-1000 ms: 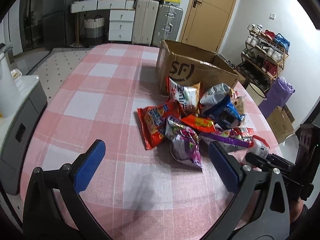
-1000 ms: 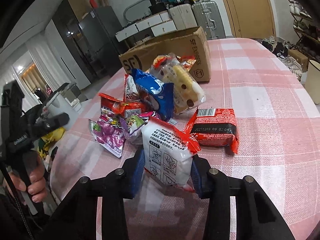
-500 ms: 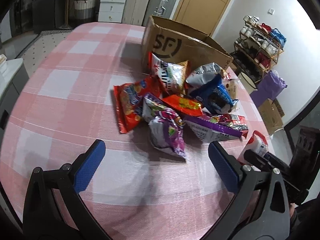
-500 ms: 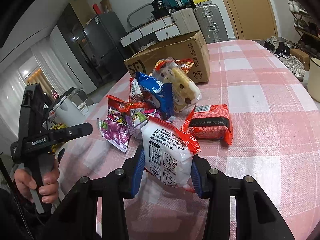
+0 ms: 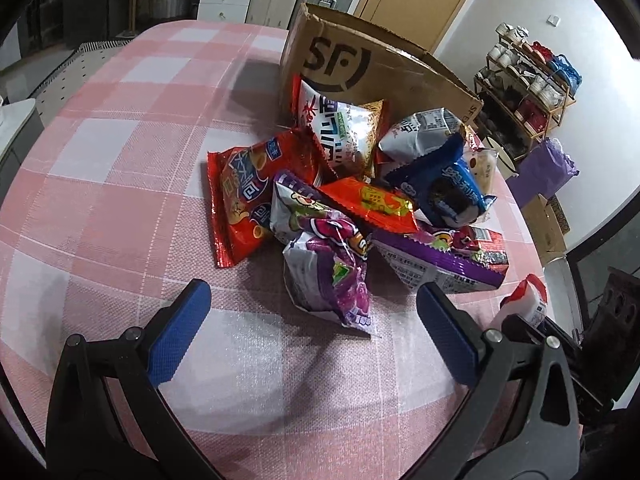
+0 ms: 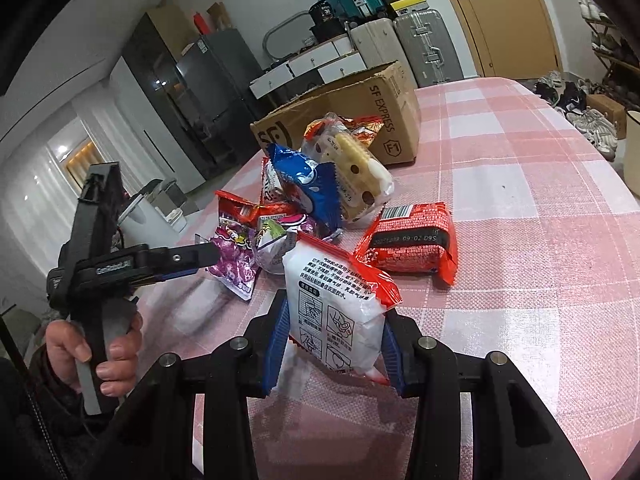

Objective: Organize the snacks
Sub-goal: 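Grasp the purple candy bag with the left gripper while the right gripper holds the white bag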

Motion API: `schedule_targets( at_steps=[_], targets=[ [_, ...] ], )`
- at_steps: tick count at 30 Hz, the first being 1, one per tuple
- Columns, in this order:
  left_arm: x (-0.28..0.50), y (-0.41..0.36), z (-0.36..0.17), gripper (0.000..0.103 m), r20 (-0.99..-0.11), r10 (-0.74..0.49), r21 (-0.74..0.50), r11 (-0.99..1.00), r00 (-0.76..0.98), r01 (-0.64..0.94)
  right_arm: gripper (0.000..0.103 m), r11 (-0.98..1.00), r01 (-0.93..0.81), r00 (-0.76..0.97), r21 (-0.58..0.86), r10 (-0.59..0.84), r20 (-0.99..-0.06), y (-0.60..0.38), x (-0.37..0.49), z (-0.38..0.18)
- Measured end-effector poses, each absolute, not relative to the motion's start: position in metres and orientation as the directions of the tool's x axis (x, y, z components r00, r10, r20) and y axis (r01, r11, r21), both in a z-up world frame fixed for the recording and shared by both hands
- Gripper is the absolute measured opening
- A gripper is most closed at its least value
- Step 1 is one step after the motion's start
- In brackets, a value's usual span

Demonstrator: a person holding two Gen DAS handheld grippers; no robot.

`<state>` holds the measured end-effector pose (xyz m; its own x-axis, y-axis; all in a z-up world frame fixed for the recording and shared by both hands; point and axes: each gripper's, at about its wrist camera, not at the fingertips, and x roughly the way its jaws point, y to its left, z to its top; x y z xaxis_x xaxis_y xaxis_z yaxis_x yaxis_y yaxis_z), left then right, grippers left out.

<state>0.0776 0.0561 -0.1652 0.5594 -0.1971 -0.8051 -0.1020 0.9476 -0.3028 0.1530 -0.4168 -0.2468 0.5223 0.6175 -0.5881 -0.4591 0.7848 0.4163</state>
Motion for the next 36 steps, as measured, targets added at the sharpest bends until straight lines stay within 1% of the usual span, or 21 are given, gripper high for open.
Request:
schedule_targets(
  at_steps=[2,10,14,16,20,22,23,24,25,27,28,30,33,36],
  targets=[
    [0.079,0.056,-0.166,0.102,-0.806,-0.195,-0.300,0.948,0.559,-0.102,0.042,0.784,-0.457,0.522,0.421,0.619,-0.586,-0.417,0.153,-0.247],
    [0.090,0.054,-0.173,0.096,-0.809,-0.198,-0.305,0.946,0.554,-0.107,0.042,0.786,-0.455,0.533,0.419,0.617,-0.578,-0.422,0.156,-0.246],
    [0.092,0.056,-0.173,0.089,-0.806,-0.203,-0.310,0.945,0.557,-0.105,0.042,0.781,-0.457,0.538,0.425,0.623,-0.567,-0.424,0.155,-0.244],
    [0.091,0.058,-0.173,0.088,-0.804,-0.207,-0.315,0.943,0.557,-0.104,0.042,0.781,-0.460,0.538,0.423,0.624,-0.566,-0.423,0.155,-0.243],
    [0.088,0.061,-0.173,0.077,-0.801,-0.221,-0.329,0.939,0.557,-0.100,0.042,0.780,-0.463,0.540,0.421,0.625,-0.564,-0.423,0.152,-0.241],
    [0.087,0.062,-0.174,0.066,-0.796,-0.231,-0.336,0.937,0.559,-0.091,0.042,0.781,-0.462,0.540,0.420,0.624,-0.566,-0.423,0.151,-0.241],
    [0.087,0.062,-0.174,0.057,-0.796,-0.236,-0.339,0.937,0.557,-0.088,0.042,0.780,-0.462,0.539,0.421,0.624,-0.565,-0.423,0.152,-0.241],
    [0.088,0.062,-0.175,0.052,-0.797,-0.242,-0.344,0.935,0.553,-0.086,0.042,0.781,-0.461,0.540,0.421,0.623,-0.566,-0.423,0.151,-0.241],
    [0.086,0.063,-0.176,0.050,-0.796,-0.248,-0.350,0.933,0.552,-0.085,0.042,0.782,-0.460,0.540,0.421,0.623,-0.566,-0.423,0.151,-0.240],
    [0.086,0.064,-0.177,0.039,-0.791,-0.262,-0.364,0.928,0.553,-0.081,0.042,0.783,-0.461,0.542,0.419,0.622,-0.566,-0.423,0.150,-0.240],
    [0.086,0.065,-0.177,0.037,-0.787,-0.272,-0.374,0.924,0.554,-0.077,0.042,0.782,-0.461,0.541,0.419,0.622,-0.566,-0.423,0.151,-0.240],
    [0.085,0.066,-0.176,0.028,-0.780,-0.278,-0.380,0.922,0.560,-0.072,0.042,0.784,-0.461,0.542,0.416,0.620,-0.567,-0.423,0.150,-0.239],
    [0.084,0.065,-0.174,0.024,-0.780,-0.278,-0.374,0.926,0.560,-0.060,0.042,0.783,-0.466,0.546,0.412,0.621,-0.563,-0.422,0.148,-0.234],
    [0.080,0.067,-0.170,0.023,-0.771,-0.275,-0.375,0.925,0.575,-0.060,0.042,0.784,-0.473,0.553,0.402,0.619,-0.557,-0.422,0.146,-0.229]
  ],
)
